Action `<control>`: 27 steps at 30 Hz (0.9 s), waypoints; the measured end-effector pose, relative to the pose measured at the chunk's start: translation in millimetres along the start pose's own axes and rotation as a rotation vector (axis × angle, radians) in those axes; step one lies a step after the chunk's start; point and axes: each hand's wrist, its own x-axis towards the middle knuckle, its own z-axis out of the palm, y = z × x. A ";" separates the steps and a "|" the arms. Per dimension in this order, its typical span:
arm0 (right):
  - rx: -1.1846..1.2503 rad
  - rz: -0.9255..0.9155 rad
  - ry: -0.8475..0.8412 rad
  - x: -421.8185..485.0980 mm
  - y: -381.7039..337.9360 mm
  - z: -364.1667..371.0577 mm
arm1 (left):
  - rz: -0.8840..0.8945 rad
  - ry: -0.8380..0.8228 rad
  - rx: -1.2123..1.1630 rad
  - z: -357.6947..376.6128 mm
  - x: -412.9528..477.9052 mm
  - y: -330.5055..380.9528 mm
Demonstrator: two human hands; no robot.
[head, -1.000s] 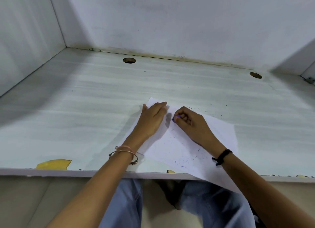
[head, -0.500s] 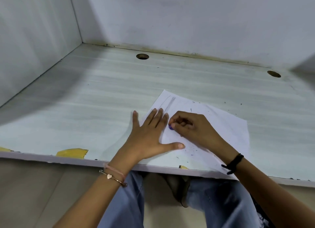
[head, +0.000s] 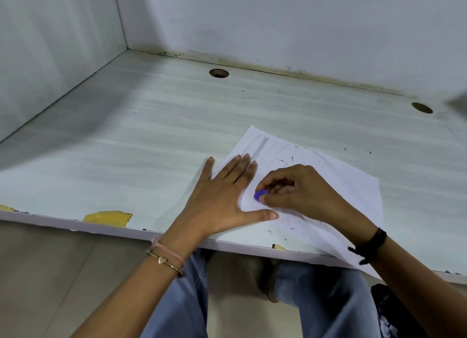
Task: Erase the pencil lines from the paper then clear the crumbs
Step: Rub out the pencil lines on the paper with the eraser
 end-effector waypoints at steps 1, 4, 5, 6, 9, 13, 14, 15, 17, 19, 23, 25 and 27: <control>-0.019 -0.016 -0.055 -0.3 -2.7 0.1 | 0.005 0.005 0.014 0.4 0.3 0.0; -0.108 -0.053 -0.008 10.4 -1.1 -6.1 | 0.004 0.006 -0.006 1.3 -0.1 -0.8; -0.132 -0.049 0.056 14.9 1.4 -8.4 | 0.002 0.006 -0.017 1.5 -0.5 -0.9; -0.140 -0.039 0.095 17.3 2.3 -9.5 | 0.001 0.006 -0.017 1.8 -0.9 -0.7; -0.127 -0.057 -0.043 11.7 -4.7 -4.1 | 0.009 0.007 0.023 2.2 0.5 -0.9; -0.152 -0.045 -0.109 16.5 -6.7 -7.5 | 0.008 0.004 0.015 1.1 -0.1 -0.2; -0.165 -0.031 -0.041 21.9 -4.4 -11.9 | 0.006 0.004 0.001 0.8 -0.6 0.0; -0.171 -0.020 0.001 25.5 -3.1 -14.4 | 0.005 0.003 -0.009 0.7 -1.3 0.1; -0.181 -0.032 -0.035 24.2 -6.0 -12.2 | 0.010 0.006 -0.009 1.1 -0.6 -0.4; -0.191 -0.062 -0.182 14.5 -14.2 -4.9 | 0.017 0.008 0.010 1.7 0.8 -0.9; -0.213 -0.047 -0.108 26.1 -8.1 -15.9 | 0.010 0.006 0.003 0.9 -0.6 -0.4; -0.205 -0.026 -0.040 30.4 -6.2 -19.6 | 0.011 0.006 0.001 1.1 -1.0 -0.1; -0.229 -0.060 -0.134 22.8 -11.9 -11.2 | 0.017 0.012 0.009 1.2 0.2 -0.6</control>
